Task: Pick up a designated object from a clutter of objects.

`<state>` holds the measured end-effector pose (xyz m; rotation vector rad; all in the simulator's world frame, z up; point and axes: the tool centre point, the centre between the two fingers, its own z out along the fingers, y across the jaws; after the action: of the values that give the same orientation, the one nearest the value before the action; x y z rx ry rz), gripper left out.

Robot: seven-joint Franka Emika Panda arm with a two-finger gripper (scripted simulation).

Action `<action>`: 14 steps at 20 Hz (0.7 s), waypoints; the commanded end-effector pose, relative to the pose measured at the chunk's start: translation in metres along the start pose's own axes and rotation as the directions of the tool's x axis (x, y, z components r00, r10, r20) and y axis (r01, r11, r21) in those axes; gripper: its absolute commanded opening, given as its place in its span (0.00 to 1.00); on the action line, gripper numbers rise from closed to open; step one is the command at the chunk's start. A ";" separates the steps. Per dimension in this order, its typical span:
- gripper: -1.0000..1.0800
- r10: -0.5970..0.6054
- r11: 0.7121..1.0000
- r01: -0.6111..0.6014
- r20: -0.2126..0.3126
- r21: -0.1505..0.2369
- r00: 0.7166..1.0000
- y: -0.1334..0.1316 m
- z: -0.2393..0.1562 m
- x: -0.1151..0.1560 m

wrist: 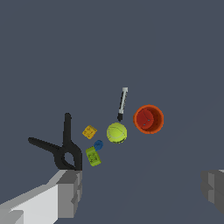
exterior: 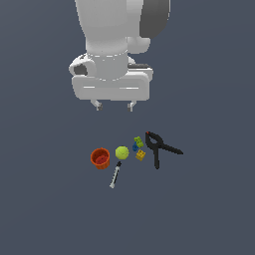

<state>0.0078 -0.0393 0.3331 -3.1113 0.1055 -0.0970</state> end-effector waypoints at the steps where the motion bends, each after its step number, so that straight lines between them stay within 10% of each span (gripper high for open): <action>1: 0.96 -0.011 1.000 0.011 0.003 -0.002 1.000 -0.002 0.009 0.000; 14: 0.96 -0.149 0.989 0.150 0.033 -0.019 0.988 -0.031 0.116 -0.011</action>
<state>0.0082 -0.0101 0.2341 -3.1352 -0.0924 -0.0582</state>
